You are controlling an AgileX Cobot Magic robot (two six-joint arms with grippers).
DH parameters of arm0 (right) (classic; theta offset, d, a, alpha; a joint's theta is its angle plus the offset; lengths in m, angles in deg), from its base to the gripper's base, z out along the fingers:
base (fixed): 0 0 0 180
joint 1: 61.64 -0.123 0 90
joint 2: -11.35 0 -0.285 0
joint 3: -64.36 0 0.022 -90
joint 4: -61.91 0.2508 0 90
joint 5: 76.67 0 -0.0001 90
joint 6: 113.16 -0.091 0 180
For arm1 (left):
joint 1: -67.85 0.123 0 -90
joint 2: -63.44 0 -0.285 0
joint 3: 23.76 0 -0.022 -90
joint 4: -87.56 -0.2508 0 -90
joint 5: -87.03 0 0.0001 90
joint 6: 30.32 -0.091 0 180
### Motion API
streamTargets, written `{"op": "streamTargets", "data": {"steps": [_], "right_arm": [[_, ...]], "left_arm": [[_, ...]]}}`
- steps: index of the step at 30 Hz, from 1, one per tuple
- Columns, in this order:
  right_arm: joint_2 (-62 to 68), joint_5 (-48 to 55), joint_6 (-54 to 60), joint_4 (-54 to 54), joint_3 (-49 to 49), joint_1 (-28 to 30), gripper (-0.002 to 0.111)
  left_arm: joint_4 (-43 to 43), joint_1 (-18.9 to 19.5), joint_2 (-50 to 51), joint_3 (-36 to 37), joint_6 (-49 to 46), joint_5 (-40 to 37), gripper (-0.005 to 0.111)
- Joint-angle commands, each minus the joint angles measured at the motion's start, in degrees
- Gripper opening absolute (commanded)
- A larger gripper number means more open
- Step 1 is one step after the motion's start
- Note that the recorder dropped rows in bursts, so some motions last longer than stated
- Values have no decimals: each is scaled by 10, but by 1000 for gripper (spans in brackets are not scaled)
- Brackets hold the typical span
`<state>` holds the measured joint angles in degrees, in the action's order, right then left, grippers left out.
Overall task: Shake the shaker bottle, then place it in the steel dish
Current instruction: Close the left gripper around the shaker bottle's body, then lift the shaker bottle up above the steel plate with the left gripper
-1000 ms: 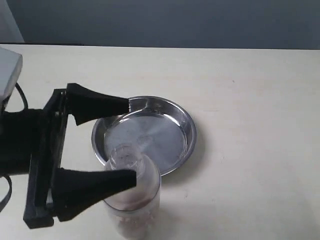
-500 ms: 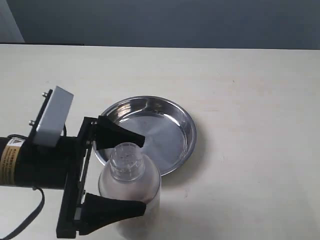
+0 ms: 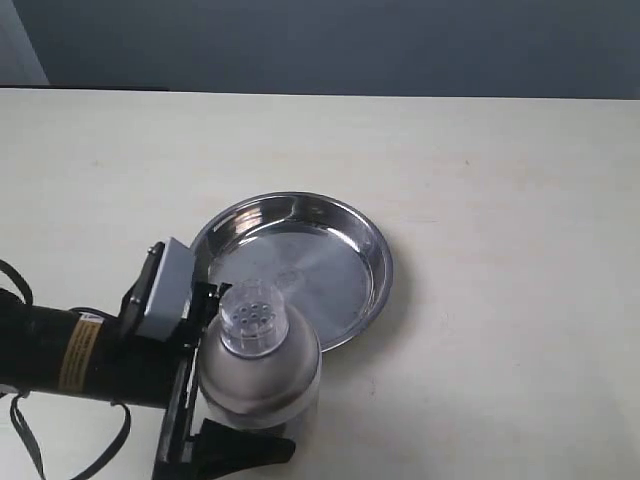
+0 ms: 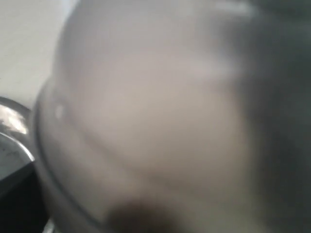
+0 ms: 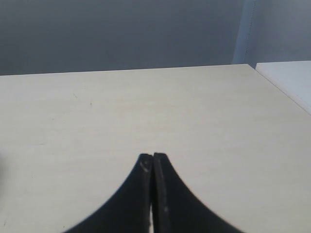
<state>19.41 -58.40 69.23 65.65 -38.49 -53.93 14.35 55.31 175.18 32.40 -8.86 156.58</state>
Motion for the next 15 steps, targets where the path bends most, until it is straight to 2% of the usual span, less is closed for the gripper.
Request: {"op": "streamTargets", "data": {"steps": [1,12,15], "right_arm": [[-3,-8,1,0,1,2,-1],[-3,-8,1,0,1,2,-1],[-3,-8,1,0,1,2,-1]], "left_arm": [[28,-2,21,0,-15,4,105],[75,-2,21,0,-22,4,105],[95,-14,21,0,-22,4,103]]}}
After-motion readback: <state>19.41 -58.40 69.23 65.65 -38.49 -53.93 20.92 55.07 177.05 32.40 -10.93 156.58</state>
